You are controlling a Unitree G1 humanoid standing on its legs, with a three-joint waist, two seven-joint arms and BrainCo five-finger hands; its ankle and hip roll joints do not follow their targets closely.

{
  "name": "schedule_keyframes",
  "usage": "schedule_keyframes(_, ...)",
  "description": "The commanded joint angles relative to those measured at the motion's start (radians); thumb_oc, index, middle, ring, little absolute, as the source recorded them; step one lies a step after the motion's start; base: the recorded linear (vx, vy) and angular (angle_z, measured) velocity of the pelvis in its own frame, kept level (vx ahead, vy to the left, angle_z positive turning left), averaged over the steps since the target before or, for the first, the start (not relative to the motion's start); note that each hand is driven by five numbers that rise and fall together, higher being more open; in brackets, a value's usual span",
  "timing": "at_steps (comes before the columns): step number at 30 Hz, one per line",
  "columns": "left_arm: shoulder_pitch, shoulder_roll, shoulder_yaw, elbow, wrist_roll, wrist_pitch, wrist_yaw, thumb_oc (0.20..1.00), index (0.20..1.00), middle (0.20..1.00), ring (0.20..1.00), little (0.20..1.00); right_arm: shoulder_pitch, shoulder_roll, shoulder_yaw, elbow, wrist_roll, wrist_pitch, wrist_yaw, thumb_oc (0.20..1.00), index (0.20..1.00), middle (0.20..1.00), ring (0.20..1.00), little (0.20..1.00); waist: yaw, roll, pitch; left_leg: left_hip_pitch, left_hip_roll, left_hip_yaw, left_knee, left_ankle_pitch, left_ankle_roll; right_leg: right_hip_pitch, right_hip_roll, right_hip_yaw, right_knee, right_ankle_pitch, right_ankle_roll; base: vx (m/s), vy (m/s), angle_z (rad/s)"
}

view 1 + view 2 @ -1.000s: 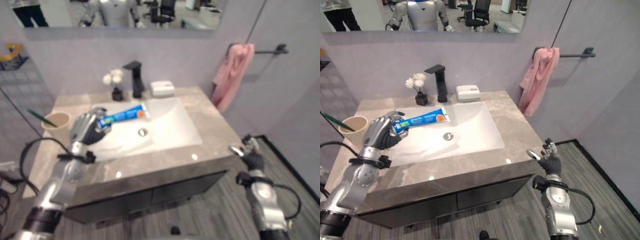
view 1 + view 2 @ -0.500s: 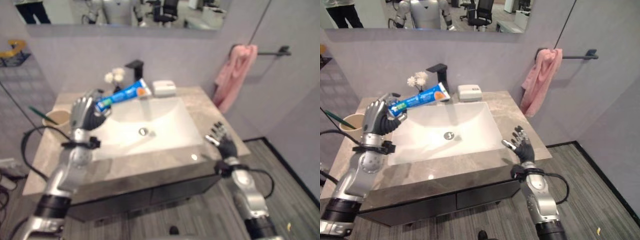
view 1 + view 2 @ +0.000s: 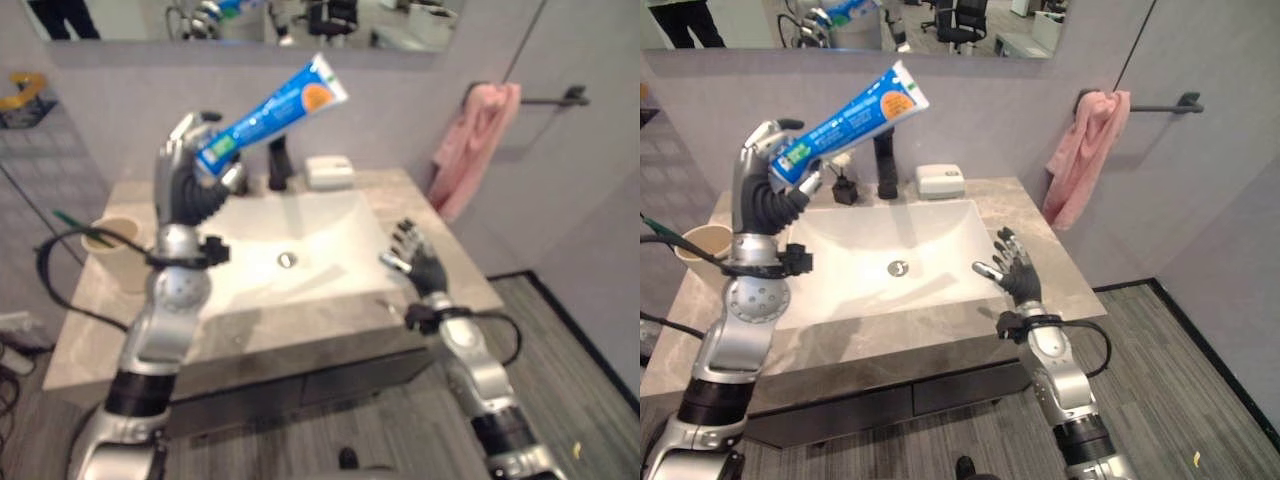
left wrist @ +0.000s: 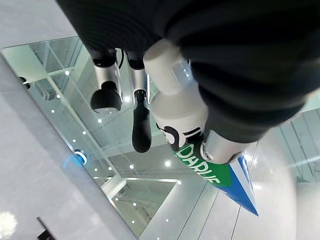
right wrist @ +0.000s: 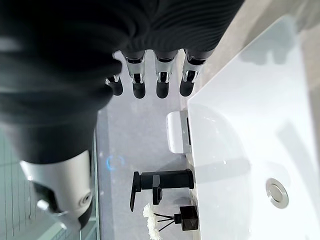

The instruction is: Put brush and paste in cup on sink, flatten towel.

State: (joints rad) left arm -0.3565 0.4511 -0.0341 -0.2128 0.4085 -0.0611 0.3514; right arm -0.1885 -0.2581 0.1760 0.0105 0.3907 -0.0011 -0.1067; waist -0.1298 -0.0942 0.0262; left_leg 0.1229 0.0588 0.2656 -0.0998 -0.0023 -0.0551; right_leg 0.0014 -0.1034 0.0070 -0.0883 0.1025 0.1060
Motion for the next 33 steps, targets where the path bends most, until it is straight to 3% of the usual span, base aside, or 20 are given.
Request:
schedule_keyframes(1,-0.136,0.03,-0.014,-0.019,-0.017,-0.034,0.053,0.2,0.2,0.2,0.2,0.2,-0.154,-0.009,0.037,-0.104,-0.034,-0.07,-0.017,1.0,1.0,1.0,1.0,1.0,0.011,0.003,-0.035,0.014,0.053,-0.047,0.012,-0.057,0.004,0.069,-0.071,-0.03,0.001,0.006,0.043,0.0,0.0,0.0)
schedule_keyframes(17,-0.157,0.062,-0.049,-0.028,-0.006,-0.004,0.077,0.2,0.2,0.2,0.2,0.2,-0.509,-0.047,0.303,-0.046,0.115,-0.078,-0.022,1.0,1.0,1.0,1.0,1.0,0.041,-0.017,-0.033,0.007,0.052,-0.051,0.012,-0.056,0.002,0.067,-0.066,-0.026,0.001,0.0,0.04,0.0,0.0,0.0)
schedule_keyframes(33,-0.183,0.093,-0.079,0.0,0.011,0.013,0.115,0.2,0.2,0.2,0.2,0.2,-0.691,-0.024,0.421,0.027,0.317,-0.102,-0.03,1.0,1.0,1.0,1.0,1.0,0.053,-0.032,-0.041,0.002,0.055,-0.055,0.012,-0.061,0.0,0.063,-0.063,-0.031,0.001,-0.006,0.037,0.0,0.0,0.0)
